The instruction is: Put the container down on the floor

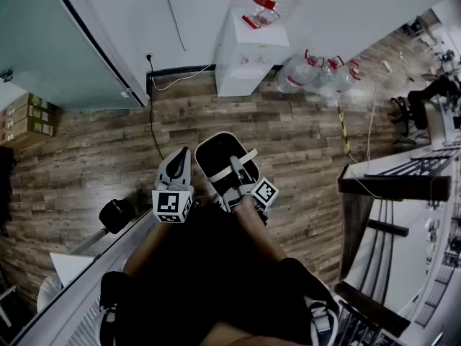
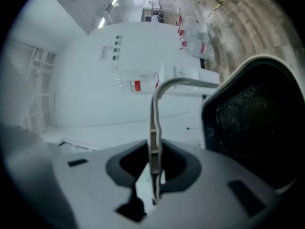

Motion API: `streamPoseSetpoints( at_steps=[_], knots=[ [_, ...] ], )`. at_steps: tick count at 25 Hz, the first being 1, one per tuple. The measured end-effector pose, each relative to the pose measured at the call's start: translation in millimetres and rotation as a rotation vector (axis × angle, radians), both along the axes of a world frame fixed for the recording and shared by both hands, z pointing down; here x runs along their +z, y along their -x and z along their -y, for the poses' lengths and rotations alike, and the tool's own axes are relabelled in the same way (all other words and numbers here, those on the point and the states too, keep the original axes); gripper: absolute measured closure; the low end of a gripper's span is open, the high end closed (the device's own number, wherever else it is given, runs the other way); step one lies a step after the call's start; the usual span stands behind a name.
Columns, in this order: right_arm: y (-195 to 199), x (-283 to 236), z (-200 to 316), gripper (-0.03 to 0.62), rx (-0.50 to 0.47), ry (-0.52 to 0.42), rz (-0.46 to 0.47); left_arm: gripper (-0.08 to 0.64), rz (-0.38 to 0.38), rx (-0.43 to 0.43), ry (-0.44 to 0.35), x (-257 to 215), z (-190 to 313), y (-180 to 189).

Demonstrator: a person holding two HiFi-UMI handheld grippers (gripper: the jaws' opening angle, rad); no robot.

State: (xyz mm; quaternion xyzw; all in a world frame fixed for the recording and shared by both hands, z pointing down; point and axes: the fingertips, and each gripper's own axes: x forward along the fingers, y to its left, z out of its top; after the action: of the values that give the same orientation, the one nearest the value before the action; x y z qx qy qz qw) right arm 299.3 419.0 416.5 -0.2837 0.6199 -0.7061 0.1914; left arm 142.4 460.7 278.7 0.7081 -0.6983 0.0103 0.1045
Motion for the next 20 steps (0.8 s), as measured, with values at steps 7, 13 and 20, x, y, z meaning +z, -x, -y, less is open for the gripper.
streamPoseSetpoints(
  at_steps=[7,13,20],
  knots=[
    [2.6,4.3,0.4,0.508,-0.018,0.000,-0.021,0.529,-0.002,0.009,-0.003,1.6,4.5,-1.3],
    [1.8,-2.4,2.5,0.509,-0.008,-0.026,-0.021,0.529,-0.009,0.013,0.003,1.2,3.9,0.0],
    [13.2,1.3,4.2,0.509,0.002,-0.030,-0.057,0.529,-0.023,0.025,0.005,2.3,6.5,14.8]
  ],
)
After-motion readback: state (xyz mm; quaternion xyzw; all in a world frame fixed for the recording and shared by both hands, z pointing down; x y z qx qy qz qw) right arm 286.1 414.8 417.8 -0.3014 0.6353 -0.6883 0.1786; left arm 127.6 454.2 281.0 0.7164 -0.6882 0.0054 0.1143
